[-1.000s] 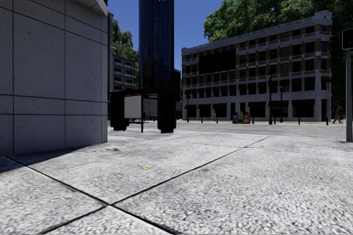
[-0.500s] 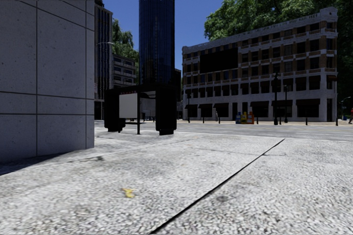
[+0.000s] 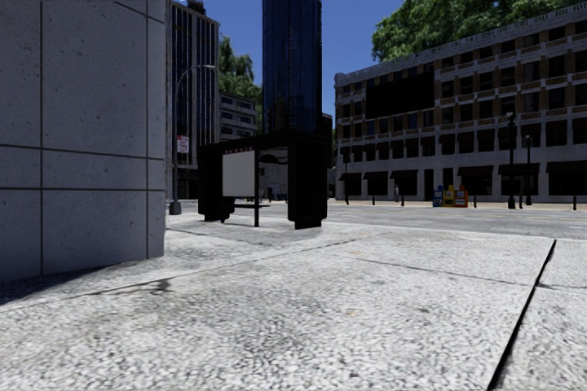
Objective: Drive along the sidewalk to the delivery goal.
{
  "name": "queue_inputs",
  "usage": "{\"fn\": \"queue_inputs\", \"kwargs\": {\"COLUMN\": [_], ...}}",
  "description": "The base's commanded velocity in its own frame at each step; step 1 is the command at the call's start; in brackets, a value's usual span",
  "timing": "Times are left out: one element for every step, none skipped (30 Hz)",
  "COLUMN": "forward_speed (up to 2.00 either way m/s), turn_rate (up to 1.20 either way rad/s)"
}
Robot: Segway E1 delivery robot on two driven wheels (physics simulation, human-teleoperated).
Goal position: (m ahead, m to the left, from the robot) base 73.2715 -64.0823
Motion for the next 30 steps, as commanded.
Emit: {"fn": "queue_inputs", "kwargs": {"forward_speed": [2.00, 2.00, 2.00, 2.00, 2.00, 2.00, 2.00, 2.00, 2.00, 2.00, 2.00, 2.00, 2.00, 2.00, 2.00, 2.00, 2.00, 2.00, 2.00, 2.00, 2.00, 2.00, 2.00, 2.00, 2.00, 2.00, 2.00, 2.00, 2.00, 2.00], "turn_rate": [0.34, 0.34, 0.34, 0.34, 0.34, 0.35, 0.35, 0.35, 0.36, 0.37, 0.37, 0.37, 0.37, 0.37, 0.37, 0.37, 0.37, 0.37, 0.37, 0.37, 0.37, 0.37, 0.37, 0.37, 0.37, 0.37, 0.37, 0.37, 0.32, 0.21]}}
